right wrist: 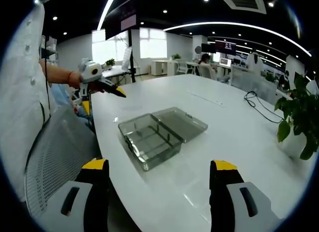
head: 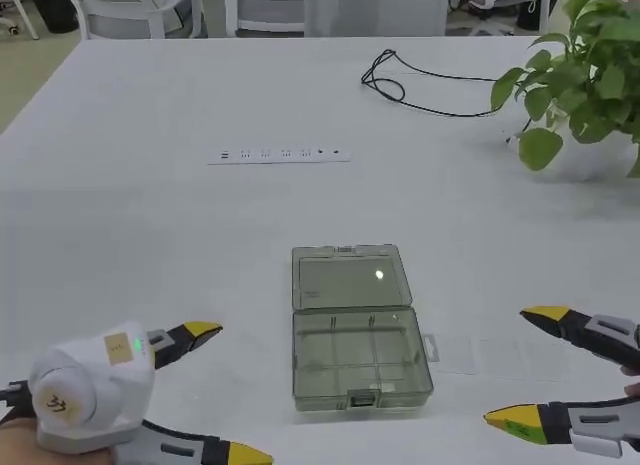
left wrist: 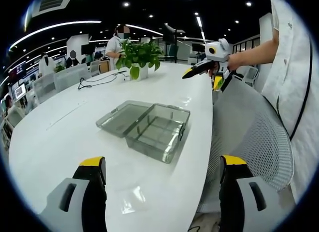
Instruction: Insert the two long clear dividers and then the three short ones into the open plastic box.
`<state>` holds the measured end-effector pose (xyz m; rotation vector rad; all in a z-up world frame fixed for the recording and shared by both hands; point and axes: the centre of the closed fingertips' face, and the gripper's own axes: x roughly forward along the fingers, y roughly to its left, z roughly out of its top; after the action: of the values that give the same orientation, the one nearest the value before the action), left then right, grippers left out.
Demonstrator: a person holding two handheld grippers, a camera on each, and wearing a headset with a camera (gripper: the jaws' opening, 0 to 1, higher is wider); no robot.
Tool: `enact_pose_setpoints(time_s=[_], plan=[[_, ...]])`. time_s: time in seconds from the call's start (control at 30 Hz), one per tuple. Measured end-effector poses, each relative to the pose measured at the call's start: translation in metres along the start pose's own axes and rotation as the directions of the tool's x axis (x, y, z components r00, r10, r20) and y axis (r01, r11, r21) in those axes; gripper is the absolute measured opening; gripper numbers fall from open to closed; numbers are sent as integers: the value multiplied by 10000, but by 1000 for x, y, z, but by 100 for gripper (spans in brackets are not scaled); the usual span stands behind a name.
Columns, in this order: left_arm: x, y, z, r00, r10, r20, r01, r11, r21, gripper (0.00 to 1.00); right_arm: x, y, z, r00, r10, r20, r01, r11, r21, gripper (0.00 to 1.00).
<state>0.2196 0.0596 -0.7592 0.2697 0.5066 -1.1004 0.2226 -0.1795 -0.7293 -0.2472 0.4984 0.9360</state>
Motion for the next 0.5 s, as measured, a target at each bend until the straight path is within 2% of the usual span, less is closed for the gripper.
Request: enact_pose_setpoints(time_s=[0.17,0.5], plan=[[-3,6,-2,9999,156,-36,-156,9998,-122,96,1,-1,0,10000,-7,37,7,10000,37,83],[-13,29,-5,9976,681,-160,-687,9969,-379,93,2,-1,-2,10000,-24,56,23,9999,130,83]])
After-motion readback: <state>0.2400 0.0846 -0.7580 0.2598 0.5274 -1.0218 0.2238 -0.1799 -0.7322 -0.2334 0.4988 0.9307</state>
